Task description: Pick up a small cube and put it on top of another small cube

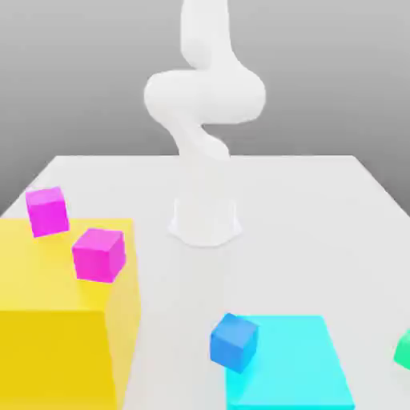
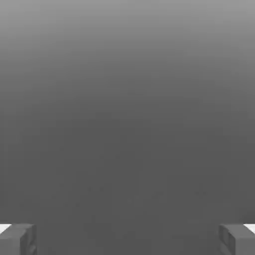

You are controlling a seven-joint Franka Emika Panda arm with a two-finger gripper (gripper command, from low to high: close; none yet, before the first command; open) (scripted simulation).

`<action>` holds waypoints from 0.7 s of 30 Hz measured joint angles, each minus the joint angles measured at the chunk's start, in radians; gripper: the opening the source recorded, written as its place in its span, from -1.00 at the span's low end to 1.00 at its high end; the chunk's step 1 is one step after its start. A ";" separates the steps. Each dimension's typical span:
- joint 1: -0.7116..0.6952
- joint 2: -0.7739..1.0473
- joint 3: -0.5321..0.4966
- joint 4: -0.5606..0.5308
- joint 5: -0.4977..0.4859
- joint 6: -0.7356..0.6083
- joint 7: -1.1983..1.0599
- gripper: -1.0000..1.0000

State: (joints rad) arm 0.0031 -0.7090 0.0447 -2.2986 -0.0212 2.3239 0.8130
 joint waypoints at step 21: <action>0.143 0.767 0.298 0.013 -0.255 0.199 0.165 0.00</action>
State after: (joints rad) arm 0.1461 0.0583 0.3425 -2.2860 -0.2761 2.5229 0.9778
